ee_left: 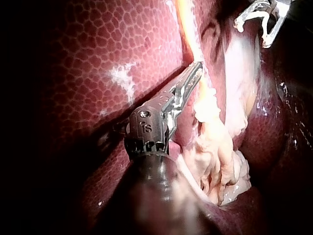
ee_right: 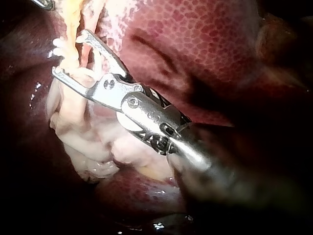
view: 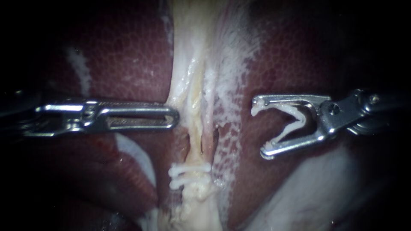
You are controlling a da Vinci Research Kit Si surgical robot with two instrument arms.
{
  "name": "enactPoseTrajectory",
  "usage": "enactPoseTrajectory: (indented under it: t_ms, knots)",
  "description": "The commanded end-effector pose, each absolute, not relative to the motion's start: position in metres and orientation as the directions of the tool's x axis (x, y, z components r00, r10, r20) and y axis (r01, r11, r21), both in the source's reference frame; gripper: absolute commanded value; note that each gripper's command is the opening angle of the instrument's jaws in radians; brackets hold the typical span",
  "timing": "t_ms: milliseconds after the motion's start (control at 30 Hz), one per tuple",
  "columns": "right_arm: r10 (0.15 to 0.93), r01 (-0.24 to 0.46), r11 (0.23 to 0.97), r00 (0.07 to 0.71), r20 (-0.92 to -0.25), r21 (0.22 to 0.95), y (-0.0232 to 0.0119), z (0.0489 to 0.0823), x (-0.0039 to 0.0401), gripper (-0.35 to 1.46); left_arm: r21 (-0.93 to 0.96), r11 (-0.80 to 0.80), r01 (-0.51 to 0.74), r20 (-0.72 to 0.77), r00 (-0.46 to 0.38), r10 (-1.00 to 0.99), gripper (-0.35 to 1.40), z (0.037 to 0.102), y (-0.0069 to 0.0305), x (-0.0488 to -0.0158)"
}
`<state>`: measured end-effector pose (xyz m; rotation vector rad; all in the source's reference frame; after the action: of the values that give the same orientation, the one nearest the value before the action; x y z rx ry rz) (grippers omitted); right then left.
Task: Clipping third clip left tube
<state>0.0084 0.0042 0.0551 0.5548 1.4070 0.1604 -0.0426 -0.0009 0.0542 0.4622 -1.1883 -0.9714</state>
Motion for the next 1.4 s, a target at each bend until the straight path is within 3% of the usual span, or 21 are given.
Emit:
enactPoseTrajectory:
  t_ms: [33,567,900,1400]
  knots:
    - [0.426,0.215,0.863,0.176,-0.887,0.457,0.0042,0.0551,0.0085,0.60,0.752,0.535,0.385,0.561,0.054,-0.826,-0.35,0.0542,-0.0009,-0.0426]
    - [0.498,0.212,0.821,0.188,-0.847,0.530,0.0012,0.0579,0.0122,0.60,0.767,0.515,0.383,0.556,0.005,-0.831,-0.35,0.0483,0.0026,-0.0382]
    - [0.516,0.228,0.803,0.193,-0.834,0.550,-0.0015,0.0613,0.0171,0.60,0.765,0.514,0.389,0.558,0.000,-0.830,-0.35,0.0473,0.0017,-0.0385]
    - [0.515,0.230,0.804,0.191,-0.836,0.548,-0.0005,0.0636,0.0200,0.60,0.764,0.515,0.388,0.559,0.001,-0.829,-0.35,0.0463,0.0009,-0.0389]
